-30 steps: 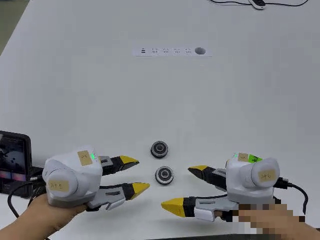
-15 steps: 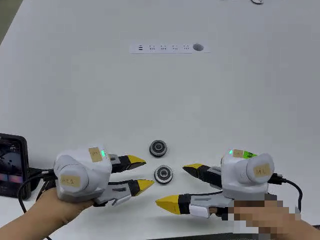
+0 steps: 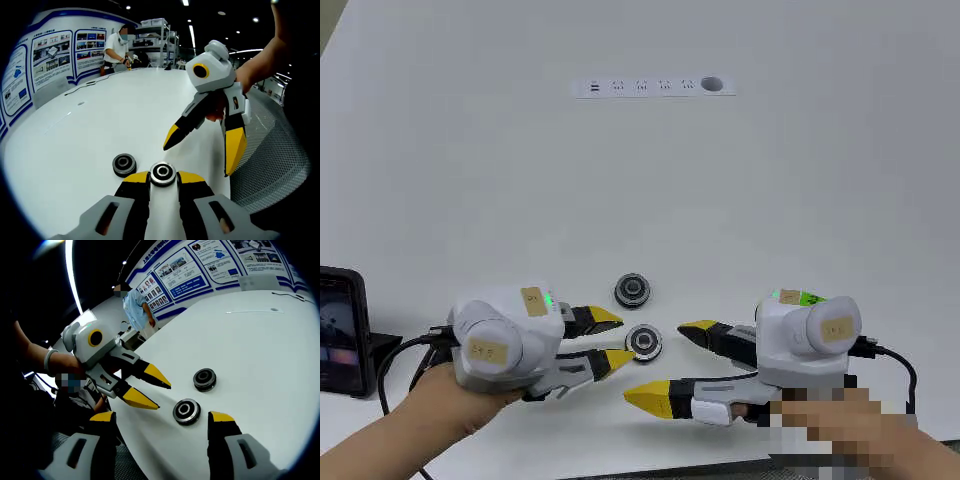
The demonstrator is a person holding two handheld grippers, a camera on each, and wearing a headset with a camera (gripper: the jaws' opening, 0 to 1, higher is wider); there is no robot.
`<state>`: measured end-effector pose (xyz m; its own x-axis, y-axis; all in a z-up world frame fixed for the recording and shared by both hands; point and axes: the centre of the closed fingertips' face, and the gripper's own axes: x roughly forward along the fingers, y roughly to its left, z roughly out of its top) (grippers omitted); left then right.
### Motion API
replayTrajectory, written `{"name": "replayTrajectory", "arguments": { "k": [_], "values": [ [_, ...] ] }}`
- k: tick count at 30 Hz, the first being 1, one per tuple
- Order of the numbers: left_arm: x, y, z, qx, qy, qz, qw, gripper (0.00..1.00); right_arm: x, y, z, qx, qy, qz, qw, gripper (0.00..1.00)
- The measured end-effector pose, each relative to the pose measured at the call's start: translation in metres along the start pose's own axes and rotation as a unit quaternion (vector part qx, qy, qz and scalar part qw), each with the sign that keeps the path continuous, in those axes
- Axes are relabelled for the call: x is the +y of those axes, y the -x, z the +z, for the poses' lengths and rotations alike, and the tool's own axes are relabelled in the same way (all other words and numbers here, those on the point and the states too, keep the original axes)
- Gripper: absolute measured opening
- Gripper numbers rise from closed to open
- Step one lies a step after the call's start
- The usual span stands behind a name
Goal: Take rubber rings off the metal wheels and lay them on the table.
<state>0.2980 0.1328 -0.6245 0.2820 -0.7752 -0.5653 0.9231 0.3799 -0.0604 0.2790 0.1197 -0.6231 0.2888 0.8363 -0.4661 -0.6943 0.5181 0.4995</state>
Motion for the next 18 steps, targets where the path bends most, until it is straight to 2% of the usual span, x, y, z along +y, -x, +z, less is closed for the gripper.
{"name": "replayTrajectory", "arguments": {
  "k": [18],
  "values": [
    [0.0,-0.019,-0.005,0.032,-0.027,-0.015,0.999,0.18,-0.002,-0.005,-0.001,-0.005,-0.023,0.006,0.9997,0.75]
  ]
}}
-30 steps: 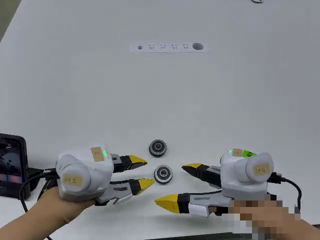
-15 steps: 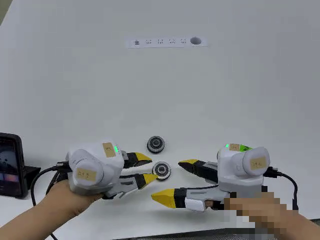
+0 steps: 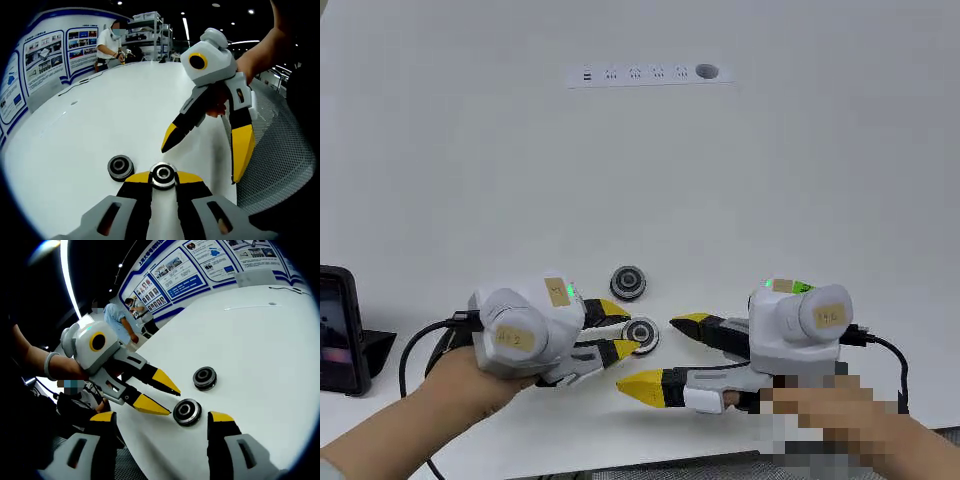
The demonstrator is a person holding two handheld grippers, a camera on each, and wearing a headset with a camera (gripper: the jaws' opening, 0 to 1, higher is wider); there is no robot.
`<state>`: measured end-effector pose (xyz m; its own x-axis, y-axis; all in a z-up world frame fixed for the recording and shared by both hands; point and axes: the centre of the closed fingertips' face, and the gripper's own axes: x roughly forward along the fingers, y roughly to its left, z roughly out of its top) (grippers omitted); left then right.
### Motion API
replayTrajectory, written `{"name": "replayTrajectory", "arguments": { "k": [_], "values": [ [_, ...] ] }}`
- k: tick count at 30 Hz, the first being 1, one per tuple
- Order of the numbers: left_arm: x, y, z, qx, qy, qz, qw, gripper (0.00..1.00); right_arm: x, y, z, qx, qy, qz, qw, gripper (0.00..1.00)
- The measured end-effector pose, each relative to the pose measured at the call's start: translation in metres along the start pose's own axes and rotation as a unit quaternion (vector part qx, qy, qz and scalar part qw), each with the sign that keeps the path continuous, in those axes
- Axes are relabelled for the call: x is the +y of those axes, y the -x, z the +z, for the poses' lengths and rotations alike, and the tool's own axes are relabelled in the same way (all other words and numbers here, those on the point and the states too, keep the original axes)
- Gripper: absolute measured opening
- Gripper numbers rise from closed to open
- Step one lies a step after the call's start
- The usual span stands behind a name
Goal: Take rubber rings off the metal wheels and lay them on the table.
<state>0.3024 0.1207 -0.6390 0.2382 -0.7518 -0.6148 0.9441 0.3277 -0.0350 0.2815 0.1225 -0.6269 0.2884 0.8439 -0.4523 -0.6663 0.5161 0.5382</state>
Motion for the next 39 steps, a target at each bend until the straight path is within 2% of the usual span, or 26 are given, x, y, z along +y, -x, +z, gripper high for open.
{"name": "replayTrajectory", "arguments": {
  "k": [16,26,39],
  "values": [
    [0.0,-0.01,-0.006,0.028,-0.027,-0.011,0.9992,0.16,-0.002,-0.002,0.001,-0.005,-0.01,0.001,0.9999,0.74],
    [0.001,-0.014,-0.008,0.039,-0.029,-0.016,0.9987,0.16,-0.003,-0.004,0.0,-0.007,-0.013,0.003,0.9999,0.74],
    [0.0,-0.017,-0.007,0.043,-0.033,-0.024,0.9982,0.14,-0.003,-0.007,0.004,-0.012,-0.031,0.013,0.9994,0.74]
  ]
}}
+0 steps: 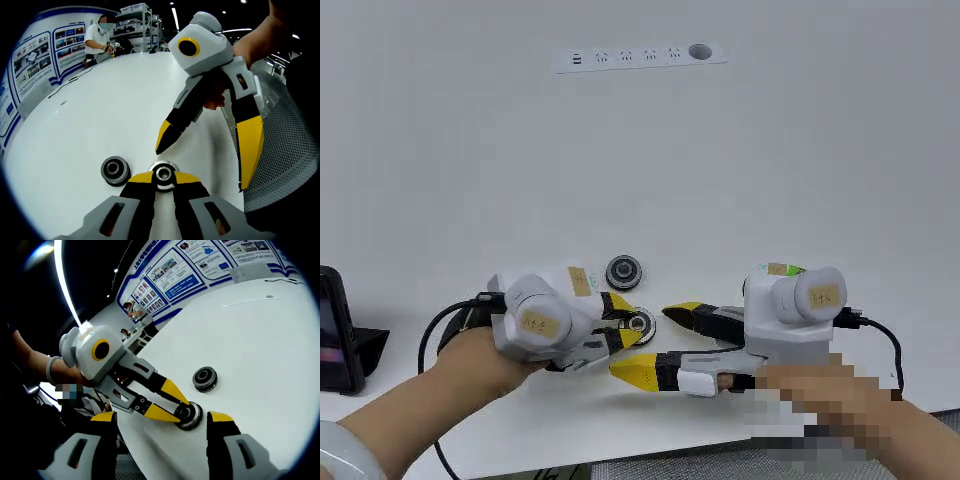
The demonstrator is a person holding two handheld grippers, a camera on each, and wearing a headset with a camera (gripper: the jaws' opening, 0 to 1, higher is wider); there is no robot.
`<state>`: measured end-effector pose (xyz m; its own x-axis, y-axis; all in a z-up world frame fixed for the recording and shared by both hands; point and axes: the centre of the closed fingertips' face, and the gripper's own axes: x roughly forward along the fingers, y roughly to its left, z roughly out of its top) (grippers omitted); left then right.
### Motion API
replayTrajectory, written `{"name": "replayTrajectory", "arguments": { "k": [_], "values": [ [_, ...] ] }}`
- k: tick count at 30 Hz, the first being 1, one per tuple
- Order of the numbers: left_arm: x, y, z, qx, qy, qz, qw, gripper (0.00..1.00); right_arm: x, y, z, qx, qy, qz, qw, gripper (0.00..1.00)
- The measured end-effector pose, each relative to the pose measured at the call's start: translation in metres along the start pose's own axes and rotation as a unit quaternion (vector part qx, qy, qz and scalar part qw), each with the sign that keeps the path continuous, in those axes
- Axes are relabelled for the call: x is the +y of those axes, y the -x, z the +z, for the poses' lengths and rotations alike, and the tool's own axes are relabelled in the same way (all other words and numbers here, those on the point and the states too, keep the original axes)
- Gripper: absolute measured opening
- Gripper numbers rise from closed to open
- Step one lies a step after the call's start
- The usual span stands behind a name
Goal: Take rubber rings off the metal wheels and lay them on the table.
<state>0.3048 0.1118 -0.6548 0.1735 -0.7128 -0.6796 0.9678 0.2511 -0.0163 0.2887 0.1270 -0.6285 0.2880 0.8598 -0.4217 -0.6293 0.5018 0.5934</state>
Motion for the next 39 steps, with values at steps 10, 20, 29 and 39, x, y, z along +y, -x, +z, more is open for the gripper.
{"name": "replayTrajectory", "arguments": {
  "k": [10,20,29,39],
  "values": [
    [0.0,0.0,-0.001,0.0,0.0,-0.002,1.0,0.13,0.001,-0.008,0.002,0.005,-0.01,0.011,0.9999,0.73],
    [0.0,0.0,-0.001,-0.002,0.001,-0.002,1.0,0.13,0.001,-0.012,0.001,0.015,-0.017,0.02,0.9996,0.73],
    [0.0,0.0,-0.001,-0.003,0.001,-0.002,1.0,0.13,0.003,-0.013,-0.001,0.021,-0.02,0.027,0.9992,0.73],
    [0.0,0.0,-0.001,-0.003,0.002,-0.001,1.0,0.13,0.004,-0.01,-0.002,0.021,-0.03,0.031,0.9989,0.73]
  ]
}}
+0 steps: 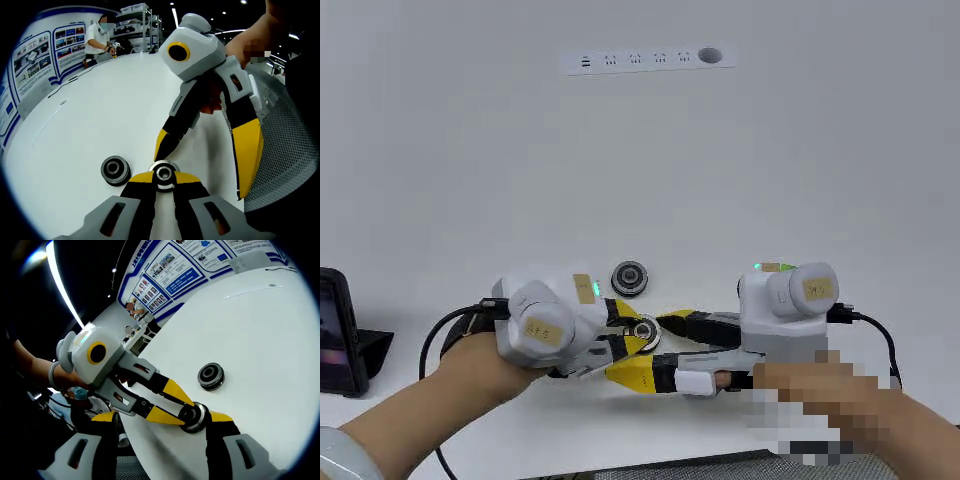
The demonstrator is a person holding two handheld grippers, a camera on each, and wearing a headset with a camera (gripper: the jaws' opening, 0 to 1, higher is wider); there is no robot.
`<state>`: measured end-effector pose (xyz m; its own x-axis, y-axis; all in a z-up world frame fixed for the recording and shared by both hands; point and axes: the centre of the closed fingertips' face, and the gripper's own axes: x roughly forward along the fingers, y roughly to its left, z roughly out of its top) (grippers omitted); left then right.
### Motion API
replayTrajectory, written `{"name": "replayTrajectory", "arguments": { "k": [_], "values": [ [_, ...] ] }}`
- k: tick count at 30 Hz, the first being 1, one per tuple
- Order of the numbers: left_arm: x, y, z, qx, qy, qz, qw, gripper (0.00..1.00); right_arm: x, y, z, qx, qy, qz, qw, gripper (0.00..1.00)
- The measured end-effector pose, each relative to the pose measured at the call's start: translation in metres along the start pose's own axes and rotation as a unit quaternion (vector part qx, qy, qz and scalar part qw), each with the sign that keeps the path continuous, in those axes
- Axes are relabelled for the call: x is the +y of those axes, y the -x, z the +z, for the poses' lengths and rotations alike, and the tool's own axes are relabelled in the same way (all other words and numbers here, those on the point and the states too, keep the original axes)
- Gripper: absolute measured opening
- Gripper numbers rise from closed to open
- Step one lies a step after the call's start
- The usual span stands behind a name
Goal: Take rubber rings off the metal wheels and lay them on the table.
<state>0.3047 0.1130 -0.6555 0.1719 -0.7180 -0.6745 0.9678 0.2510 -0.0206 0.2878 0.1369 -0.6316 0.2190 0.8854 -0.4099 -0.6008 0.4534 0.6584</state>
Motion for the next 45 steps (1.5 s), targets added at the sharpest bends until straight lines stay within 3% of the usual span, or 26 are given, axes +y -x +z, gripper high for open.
{"name": "replayTrajectory", "arguments": {
  "k": [18,28,45],
  "values": [
    [0.0,0.0,0.0,-0.001,0.003,0.0,1.0,0.13,0.004,0.006,-0.005,-0.004,-0.028,0.007,0.9996,0.73],
    [0.0,0.0,0.0,-0.001,0.003,0.0,1.0,0.13,0.009,0.011,-0.01,-0.009,-0.06,0.024,0.9979,0.72],
    [0.0,0.001,0.0,-0.005,0.006,0.001,1.0,0.13,0.004,0.015,0.002,-0.033,-0.07,0.019,0.9969,0.72]
  ]
}}
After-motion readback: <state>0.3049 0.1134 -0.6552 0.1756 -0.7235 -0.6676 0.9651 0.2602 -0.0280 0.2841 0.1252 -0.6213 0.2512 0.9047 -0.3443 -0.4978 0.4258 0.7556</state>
